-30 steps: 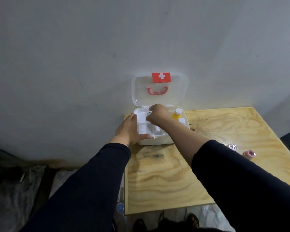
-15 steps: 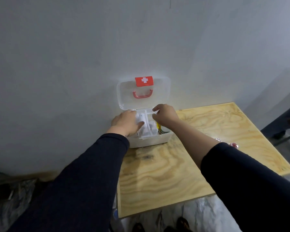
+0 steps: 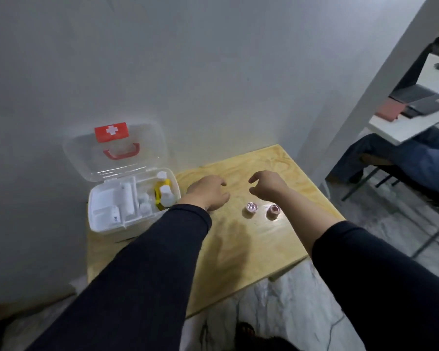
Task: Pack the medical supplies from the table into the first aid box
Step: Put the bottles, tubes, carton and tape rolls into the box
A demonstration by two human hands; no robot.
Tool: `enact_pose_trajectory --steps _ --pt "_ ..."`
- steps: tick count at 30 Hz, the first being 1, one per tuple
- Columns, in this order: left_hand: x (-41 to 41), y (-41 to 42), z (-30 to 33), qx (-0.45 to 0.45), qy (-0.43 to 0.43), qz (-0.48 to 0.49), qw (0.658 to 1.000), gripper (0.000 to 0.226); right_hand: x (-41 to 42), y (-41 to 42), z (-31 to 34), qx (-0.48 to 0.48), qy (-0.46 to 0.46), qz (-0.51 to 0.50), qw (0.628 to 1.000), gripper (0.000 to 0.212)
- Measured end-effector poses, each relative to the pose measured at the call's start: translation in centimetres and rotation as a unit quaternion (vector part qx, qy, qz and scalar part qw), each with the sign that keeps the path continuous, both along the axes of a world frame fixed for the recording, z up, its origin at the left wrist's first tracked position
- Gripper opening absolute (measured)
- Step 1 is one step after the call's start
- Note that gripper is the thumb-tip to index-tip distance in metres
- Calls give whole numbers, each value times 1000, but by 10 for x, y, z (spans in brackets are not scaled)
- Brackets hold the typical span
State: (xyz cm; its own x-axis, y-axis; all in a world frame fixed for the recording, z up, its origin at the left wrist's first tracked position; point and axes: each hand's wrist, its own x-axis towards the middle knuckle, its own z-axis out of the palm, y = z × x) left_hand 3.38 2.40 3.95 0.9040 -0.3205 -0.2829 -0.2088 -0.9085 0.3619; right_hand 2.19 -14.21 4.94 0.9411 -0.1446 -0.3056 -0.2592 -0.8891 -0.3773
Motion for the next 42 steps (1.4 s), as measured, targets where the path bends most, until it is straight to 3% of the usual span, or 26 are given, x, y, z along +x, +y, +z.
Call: enact_pose_trajectory --steps 6,12,16,19,23,29,37,42 --pt "-5 -52 -42 -7 50 38 998 49 -2 -50 -40 33 70 31 997 43" --pt "-16 -67 -70 -6 77 82 994 49 -4 -55 -78 21 62 98 993 57" --pt "-21 -66 -77 -8 78 97 992 41 -1 -45 -94 -6 14 172 985 44" --pt "-27 -61 -79 -12 90 118 989 47 -3 -40 -101 -17 -18 195 981 30" --pt "-31 -52 -75 -13 95 133 986 49 -2 -41 -95 -3 -37 204 978 30" --pt "-33 -24 -38 -29 15 169 985 40 23 -15 -41 53 -75 216 972 29" --pt "-47 53 19 -46 -102 267 957 29 41 78 25 104 -125 276 947 28" --pt "-64 121 19 -31 -118 317 940 41 38 158 36 105 -146 315 932 31"
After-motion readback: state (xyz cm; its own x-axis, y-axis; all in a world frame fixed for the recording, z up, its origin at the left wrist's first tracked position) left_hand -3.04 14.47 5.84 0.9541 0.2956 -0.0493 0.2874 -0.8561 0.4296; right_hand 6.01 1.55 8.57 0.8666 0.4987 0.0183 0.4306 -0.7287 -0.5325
